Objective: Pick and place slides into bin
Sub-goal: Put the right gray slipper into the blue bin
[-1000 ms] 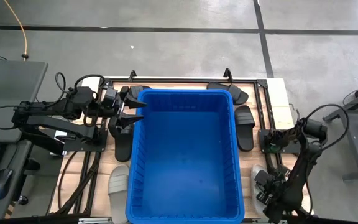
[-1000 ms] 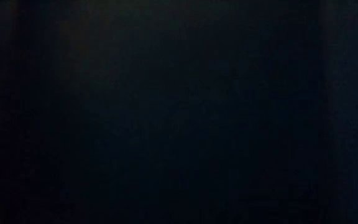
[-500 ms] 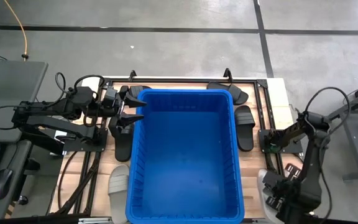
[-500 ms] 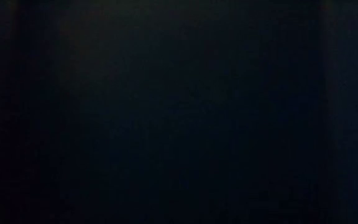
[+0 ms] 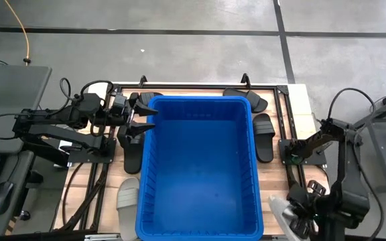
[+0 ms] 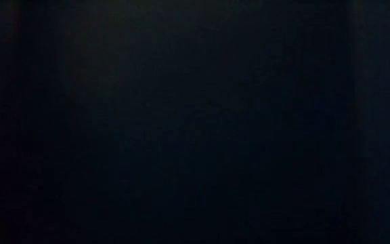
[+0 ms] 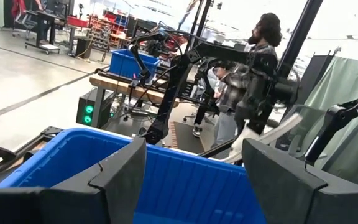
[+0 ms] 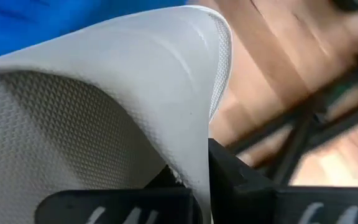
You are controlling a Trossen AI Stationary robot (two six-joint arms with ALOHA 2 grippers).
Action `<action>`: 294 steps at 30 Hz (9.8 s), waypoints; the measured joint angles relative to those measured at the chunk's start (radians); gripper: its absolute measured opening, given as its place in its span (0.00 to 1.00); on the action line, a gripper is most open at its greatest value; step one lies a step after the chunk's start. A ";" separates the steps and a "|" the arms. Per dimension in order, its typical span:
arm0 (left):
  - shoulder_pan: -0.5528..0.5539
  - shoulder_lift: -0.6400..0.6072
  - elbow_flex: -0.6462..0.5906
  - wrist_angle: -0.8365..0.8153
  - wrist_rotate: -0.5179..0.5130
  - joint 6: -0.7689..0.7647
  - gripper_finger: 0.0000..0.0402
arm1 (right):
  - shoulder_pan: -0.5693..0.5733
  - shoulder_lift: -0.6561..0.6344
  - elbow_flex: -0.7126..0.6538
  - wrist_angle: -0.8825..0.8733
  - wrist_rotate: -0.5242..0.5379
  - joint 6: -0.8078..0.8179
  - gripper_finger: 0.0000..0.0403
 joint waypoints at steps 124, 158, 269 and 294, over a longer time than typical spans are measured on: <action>0.000 0.280 0.000 -0.030 -0.169 -0.739 0.64 | -1.113 0.330 0.308 0.550 0.724 -1.701 0.00; -0.002 0.317 -0.001 0.020 -0.077 -0.485 0.09 | -1.035 0.351 0.303 0.634 0.702 -1.777 0.01; -0.052 0.350 0.000 0.124 0.781 -0.329 0.07 | -1.210 -0.180 -0.462 1.515 -0.624 -0.978 0.68; -0.053 0.417 0.001 0.239 0.801 -0.351 0.08 | -1.143 -0.117 -0.461 1.583 -0.573 -0.856 0.03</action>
